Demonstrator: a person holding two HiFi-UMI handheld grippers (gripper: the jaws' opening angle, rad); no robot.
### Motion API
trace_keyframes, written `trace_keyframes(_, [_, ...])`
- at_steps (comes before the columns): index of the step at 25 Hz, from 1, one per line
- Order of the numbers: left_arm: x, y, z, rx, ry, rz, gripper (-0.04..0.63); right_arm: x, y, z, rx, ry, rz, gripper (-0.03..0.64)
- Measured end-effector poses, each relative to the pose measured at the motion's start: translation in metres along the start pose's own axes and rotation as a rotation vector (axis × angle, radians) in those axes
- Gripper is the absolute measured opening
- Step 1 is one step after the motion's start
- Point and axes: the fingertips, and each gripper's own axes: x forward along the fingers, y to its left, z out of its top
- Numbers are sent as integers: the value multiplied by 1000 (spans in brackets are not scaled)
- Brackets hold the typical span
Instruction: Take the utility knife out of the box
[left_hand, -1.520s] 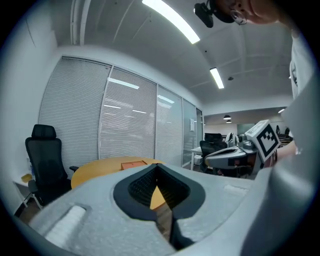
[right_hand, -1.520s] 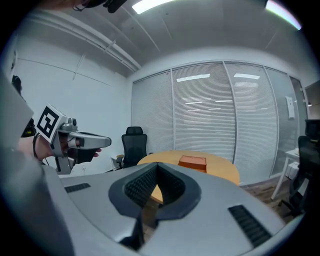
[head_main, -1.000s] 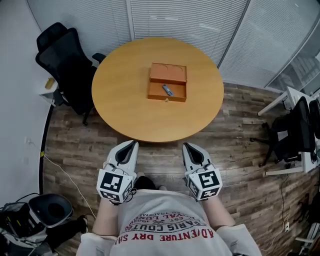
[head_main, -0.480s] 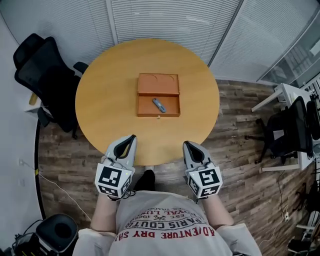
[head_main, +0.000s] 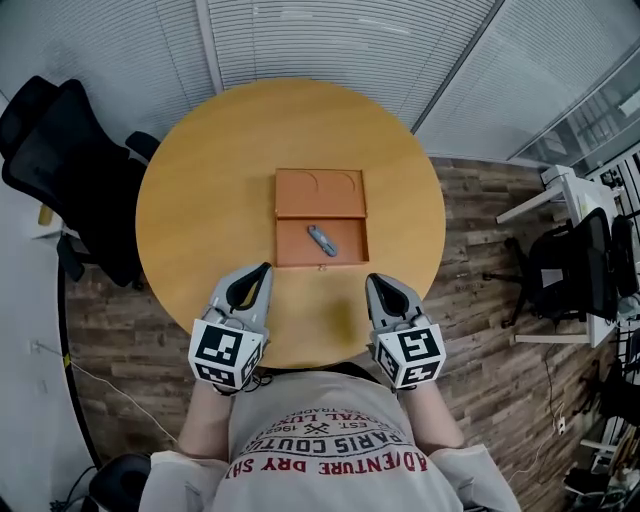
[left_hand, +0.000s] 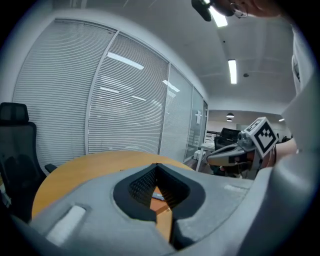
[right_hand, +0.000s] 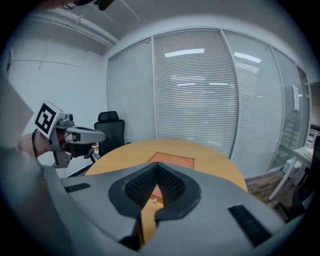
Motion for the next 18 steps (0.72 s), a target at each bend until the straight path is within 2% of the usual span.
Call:
trace_keyframes(6, [24, 15, 4, 21, 5, 32, -5, 47, -18, -1, -23, 85, 66, 8])
trace_keyframes(11, [42, 27, 0, -2, -6, 63, -5, 93, -18, -18, -51, 192, 182, 8])
trace_keyframes(14, [58, 24, -9, 14, 1, 72, -5, 118, -26, -32, -77, 241, 235, 8])
trace_keyframes(18, [73, 29, -28, -21, 29, 117, -5, 154, -28, -63, -146, 343, 312, 9])
